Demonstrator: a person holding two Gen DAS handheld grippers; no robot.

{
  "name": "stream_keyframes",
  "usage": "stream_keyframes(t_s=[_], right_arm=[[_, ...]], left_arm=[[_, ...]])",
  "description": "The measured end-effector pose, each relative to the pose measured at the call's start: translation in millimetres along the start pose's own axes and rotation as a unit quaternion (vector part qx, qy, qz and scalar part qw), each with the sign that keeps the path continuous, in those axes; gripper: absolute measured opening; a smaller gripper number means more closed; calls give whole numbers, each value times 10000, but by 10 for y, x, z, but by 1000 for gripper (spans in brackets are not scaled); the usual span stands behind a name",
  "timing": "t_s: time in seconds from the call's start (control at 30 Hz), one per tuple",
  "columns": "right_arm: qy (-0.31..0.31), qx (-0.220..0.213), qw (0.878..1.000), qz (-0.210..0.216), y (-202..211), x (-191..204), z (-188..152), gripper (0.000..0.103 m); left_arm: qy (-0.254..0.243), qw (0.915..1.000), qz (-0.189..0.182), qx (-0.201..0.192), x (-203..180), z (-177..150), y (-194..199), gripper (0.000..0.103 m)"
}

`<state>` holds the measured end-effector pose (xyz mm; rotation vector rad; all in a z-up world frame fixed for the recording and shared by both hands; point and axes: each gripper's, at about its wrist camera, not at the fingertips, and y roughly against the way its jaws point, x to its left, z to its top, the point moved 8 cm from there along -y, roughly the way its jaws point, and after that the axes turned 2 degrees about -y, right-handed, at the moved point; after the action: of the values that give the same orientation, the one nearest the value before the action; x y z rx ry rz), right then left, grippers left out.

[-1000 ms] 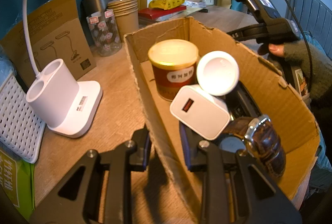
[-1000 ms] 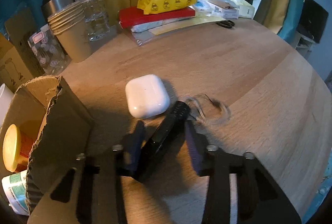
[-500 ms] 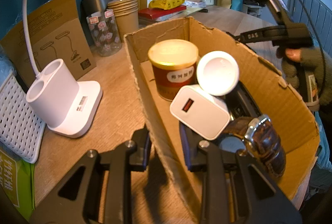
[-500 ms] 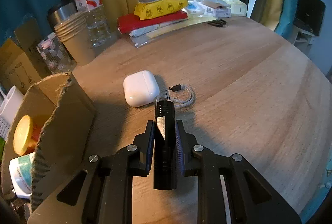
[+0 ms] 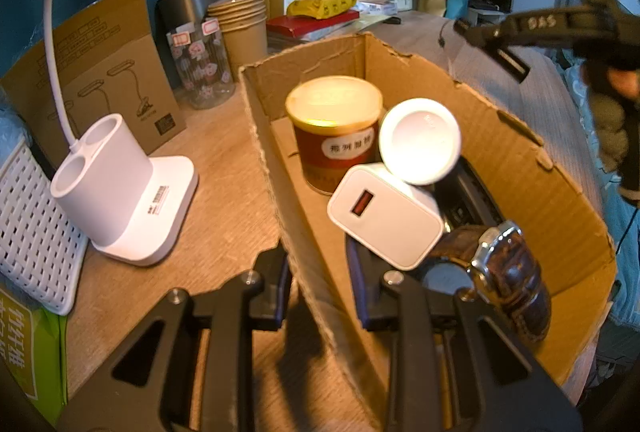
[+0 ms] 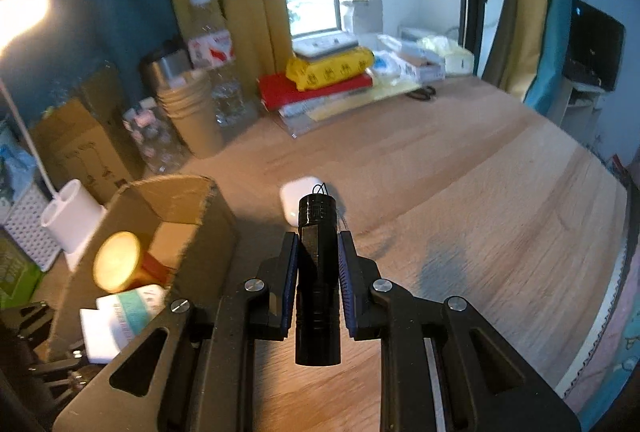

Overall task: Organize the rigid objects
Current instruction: 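Lift the flashlight with the right gripper and lower it into the box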

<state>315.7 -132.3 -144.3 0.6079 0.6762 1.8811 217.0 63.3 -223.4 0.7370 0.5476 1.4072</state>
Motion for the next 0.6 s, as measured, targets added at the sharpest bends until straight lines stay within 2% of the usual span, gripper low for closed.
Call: stream_keyframes(t_s=[0.6], right_arm=[[412,-502,9971,400,604,527,209,21]], left_arm=[[0,10000,0,0,0,0,0,27]])
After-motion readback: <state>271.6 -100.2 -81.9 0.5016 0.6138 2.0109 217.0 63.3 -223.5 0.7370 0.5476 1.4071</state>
